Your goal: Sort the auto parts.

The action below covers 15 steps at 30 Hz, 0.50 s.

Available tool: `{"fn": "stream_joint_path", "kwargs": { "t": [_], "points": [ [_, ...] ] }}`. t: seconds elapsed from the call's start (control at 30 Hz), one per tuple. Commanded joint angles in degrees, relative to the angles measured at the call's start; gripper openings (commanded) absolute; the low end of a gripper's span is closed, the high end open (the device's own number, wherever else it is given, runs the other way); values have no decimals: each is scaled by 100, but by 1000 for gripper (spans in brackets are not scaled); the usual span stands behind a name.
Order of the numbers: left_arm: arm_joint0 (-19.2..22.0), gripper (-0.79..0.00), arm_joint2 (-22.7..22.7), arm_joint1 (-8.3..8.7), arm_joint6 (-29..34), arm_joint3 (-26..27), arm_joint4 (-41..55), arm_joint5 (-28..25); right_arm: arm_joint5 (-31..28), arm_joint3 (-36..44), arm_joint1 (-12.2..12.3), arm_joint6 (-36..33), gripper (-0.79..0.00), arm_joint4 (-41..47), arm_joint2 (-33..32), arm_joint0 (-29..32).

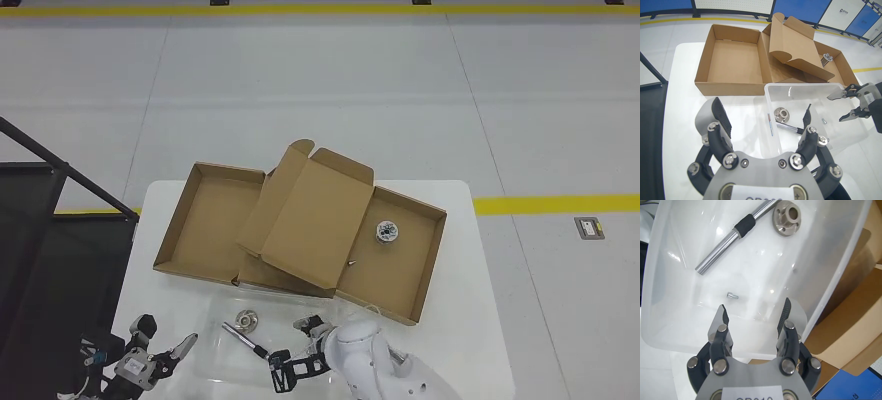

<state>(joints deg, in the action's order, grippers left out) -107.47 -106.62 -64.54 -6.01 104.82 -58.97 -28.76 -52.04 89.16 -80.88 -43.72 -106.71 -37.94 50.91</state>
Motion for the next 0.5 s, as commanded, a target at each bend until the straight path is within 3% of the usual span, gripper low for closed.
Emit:
{"fn": "stream_joint_path", "kwargs": {
  "t": [0.0, 0.23, 0.37, 0.47],
  "points": [
    [0, 0, 0, 0, 0, 0, 0, 0, -10, -199, -78, -185, -259, 118, 121, -105],
    [0, 0, 0, 0, 0, 0, 0, 0, 68, -886, -370, -589, -336, 543, 458, -486],
    [0, 0, 0, 0, 0, 0, 0, 0, 22, -1228, -509, -800, -342, 777, 585, -660],
    [0, 0, 0, 0, 0, 0, 0, 0, 39, -1429, -589, -891, -397, 913, 654, -746]
  ]
}}
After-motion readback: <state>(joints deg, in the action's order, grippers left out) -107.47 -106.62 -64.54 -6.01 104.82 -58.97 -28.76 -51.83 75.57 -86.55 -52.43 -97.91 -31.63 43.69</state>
